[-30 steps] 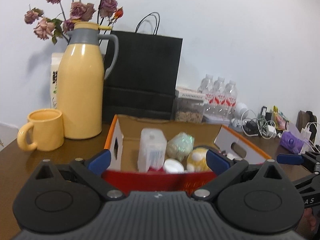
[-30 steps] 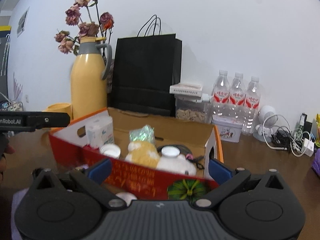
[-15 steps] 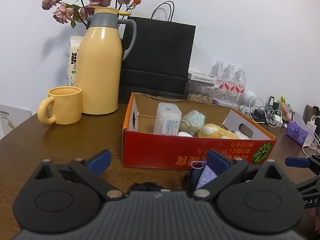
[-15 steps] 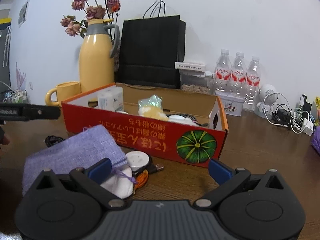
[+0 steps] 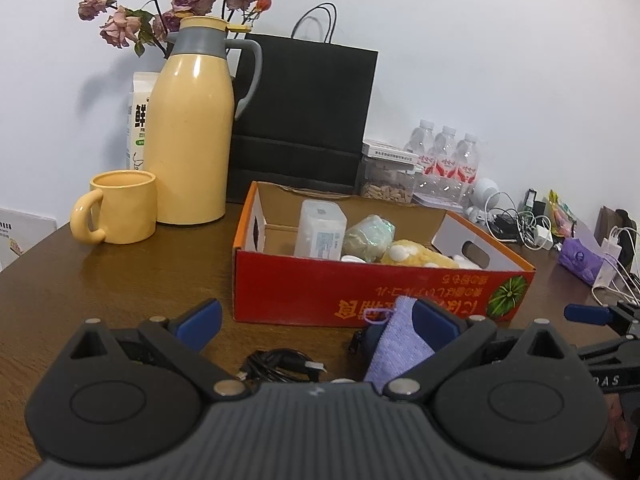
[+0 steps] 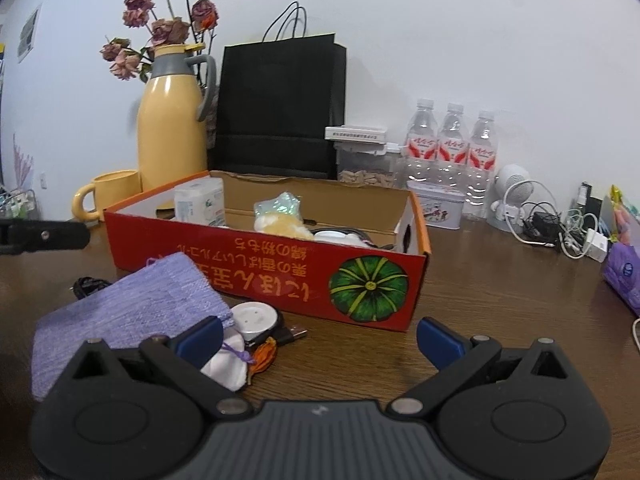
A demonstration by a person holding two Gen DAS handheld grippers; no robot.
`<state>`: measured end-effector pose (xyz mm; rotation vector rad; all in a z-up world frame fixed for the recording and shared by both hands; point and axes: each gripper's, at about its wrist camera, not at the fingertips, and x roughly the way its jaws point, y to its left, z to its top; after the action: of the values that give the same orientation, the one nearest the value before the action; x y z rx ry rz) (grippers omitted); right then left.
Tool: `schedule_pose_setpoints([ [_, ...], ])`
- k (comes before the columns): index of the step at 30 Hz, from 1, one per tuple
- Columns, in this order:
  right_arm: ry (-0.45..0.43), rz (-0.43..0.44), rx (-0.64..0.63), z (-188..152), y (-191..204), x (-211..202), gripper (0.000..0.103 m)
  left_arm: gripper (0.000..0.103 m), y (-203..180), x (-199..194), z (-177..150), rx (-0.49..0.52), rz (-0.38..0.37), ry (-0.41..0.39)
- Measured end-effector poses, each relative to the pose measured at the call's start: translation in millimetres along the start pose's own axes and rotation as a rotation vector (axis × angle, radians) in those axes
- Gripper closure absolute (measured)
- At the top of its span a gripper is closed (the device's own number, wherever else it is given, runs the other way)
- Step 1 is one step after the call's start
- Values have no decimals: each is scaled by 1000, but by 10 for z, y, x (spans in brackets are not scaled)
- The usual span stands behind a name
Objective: Organize objects
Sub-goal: 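Lower the left gripper onto the purple cloth pouch and close it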
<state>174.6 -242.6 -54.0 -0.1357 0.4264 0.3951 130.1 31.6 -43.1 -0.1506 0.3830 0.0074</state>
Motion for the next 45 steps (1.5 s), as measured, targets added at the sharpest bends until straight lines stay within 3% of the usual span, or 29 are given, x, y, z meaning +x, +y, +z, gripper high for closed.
schedule_pose_setpoints([
  [11,-18,-11,34,13,-76,-27,0,0,-248,-121,80,1,-37,52],
  [19,-16,26,66,9,-310,-28,0,0,-690,92,-11,113,-83,181],
  [28,11,39,81,-40,-543,-2,0,0,-833,364,-128,140,-12,265],
  [34,-5,36,63,-38,-483,-45,0,0,-784,482,-174,114,9,296],
  [40,-4,32,62,-31,-476,-48,0,0,-800,443,-195,112,18,267],
  [45,-4,31,60,-32,-470,-47,0,6,-849,398,-204,145,26,242],
])
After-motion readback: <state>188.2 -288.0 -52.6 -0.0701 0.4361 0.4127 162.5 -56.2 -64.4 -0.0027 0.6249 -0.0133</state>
